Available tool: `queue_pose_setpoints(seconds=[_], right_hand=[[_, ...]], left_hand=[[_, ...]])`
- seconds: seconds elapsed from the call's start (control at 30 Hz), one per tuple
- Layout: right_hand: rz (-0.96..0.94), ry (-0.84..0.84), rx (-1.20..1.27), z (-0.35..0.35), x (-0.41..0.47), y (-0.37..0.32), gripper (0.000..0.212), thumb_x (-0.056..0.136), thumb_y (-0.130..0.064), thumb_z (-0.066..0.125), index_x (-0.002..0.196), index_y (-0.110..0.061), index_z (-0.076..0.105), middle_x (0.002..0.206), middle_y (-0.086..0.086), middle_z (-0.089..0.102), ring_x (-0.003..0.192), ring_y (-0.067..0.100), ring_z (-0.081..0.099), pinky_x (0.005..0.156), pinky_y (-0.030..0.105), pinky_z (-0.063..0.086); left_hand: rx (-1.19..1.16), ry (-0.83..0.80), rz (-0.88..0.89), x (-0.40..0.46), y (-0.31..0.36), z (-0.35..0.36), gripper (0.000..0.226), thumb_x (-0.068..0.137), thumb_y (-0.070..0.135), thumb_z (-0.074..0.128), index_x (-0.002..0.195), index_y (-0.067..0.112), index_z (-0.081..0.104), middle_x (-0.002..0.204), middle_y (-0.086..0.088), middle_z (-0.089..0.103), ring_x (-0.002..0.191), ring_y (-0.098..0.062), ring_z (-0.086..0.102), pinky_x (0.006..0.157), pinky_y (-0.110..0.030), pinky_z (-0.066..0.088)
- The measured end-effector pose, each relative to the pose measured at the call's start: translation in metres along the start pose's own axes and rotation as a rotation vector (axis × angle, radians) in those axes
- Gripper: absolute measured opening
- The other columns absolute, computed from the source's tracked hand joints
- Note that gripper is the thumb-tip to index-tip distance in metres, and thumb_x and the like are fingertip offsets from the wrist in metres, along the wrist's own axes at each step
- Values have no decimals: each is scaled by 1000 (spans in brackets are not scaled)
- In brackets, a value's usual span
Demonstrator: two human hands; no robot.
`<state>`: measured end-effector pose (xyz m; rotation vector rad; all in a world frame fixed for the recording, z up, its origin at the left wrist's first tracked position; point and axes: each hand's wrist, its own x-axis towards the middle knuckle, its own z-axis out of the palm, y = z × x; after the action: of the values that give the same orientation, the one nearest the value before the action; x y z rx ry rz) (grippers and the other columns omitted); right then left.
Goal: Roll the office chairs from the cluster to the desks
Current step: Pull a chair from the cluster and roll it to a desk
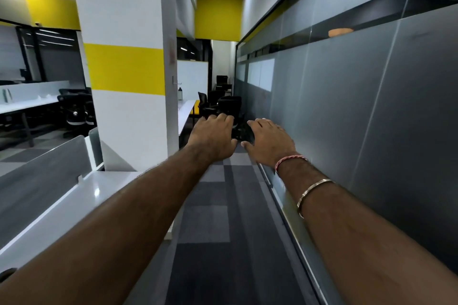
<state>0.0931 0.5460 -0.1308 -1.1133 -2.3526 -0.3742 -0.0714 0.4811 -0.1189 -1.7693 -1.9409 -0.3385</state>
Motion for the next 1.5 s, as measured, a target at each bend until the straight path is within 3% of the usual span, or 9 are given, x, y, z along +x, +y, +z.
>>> queue_pose_setpoints(seconds=[0.33, 0.93, 1.3, 1.5], right_hand=[[8, -19, 6, 116, 163, 65, 67, 95, -50, 55, 149, -15, 37, 148, 8, 46, 139, 26, 38, 115, 43, 33], [-42, -59, -41, 351, 511, 245, 61, 89, -53, 59, 137, -17, 49, 135, 8, 55, 127, 27, 49, 106, 43, 42], [-28, -58, -38, 541, 739, 294, 62, 86, -54, 60, 135, -17, 50, 134, 7, 56, 127, 27, 49, 106, 44, 42], [-12, -53, -24, 612, 869, 316, 59, 85, -53, 61, 131, -17, 52, 129, 7, 58, 123, 27, 51, 102, 45, 44]], left_hand=[[-22, -34, -9, 174, -48, 117, 70, 96, 55, 57, 152, 17, 41, 149, -7, 53, 134, -28, 52, 111, -51, 44], [-33, -85, -98, 530, -100, 352, 71, 97, 59, 55, 153, 19, 41, 151, -7, 51, 134, -30, 52, 108, -51, 45], [-34, -85, -69, 751, -197, 529, 69, 95, 62, 57, 147, 18, 47, 143, -7, 57, 128, -29, 57, 105, -51, 49], [0, -86, -19, 879, -258, 596, 67, 93, 60, 58, 144, 18, 49, 139, -7, 58, 125, -31, 57, 100, -50, 49]])
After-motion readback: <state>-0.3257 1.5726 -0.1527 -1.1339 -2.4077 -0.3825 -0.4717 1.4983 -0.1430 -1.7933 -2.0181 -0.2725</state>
